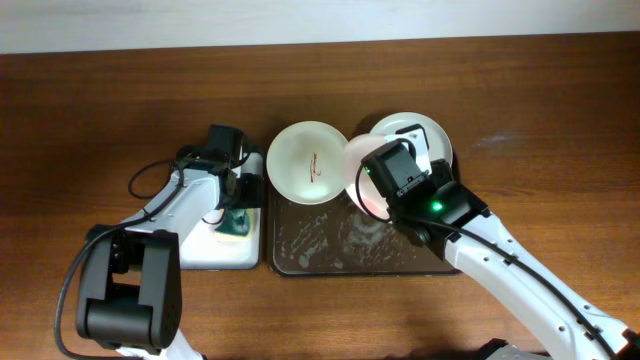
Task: Clean dirty plates on tray and stack at the side
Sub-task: 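Lift the cleaned front plate with the right gripper and place it right of tray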
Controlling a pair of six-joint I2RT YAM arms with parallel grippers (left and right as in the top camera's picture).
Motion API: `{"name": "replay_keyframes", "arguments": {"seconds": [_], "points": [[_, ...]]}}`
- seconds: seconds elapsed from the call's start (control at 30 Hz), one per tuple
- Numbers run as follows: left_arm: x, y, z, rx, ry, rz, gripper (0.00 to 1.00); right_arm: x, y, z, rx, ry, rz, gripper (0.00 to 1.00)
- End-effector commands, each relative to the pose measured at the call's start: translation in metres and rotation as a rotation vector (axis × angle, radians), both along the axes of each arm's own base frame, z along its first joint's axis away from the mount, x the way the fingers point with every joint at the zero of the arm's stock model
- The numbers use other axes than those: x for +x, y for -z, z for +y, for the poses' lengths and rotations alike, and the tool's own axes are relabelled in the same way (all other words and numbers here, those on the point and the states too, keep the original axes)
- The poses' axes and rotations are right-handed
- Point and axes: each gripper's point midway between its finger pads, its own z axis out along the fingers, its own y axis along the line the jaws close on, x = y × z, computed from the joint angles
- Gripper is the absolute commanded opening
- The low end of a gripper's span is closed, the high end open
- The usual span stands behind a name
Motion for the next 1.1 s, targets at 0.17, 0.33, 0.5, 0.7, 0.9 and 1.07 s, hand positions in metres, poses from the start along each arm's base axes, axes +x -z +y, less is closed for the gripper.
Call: {"name": "replay_keyframes", "arguments": {"seconds": [0.17,0.33,0.5,0.7,0.9,1.07], "points": [[-0.039,-0.001,-0.008,-0.06,0.021,0.166,0.87,0.003,-0.016,0.007,0.055,-0.003,-0.042,0.04],[-0.044,0.0,-0.008,-0.057,0.021,0.185,0.52,0.003,-0.016,0.007,0.055,-0.003,-0.042,0.04],[-0.044,0.0,-0.007,-0.049,0.021,0.182,0.0,0.002,-0.015,0.005,0.084,0.035,-0.049,0.04],[-0.042,-0.001,-0.005,-0.044,0.016,0.177,0.0,0.008,-0.002,-0.018,0.239,0.146,0.006,0.04],[-0.038,-0.004,-0.005,-0.046,0.016,0.168,0.76,0.016,0.014,-0.073,0.538,0.308,0.094,0.04],[-0.038,-0.004,-0.005,-0.046,0.015,0.167,0.82,0.009,0.017,-0.148,0.709,0.531,0.063,0.03]]}}
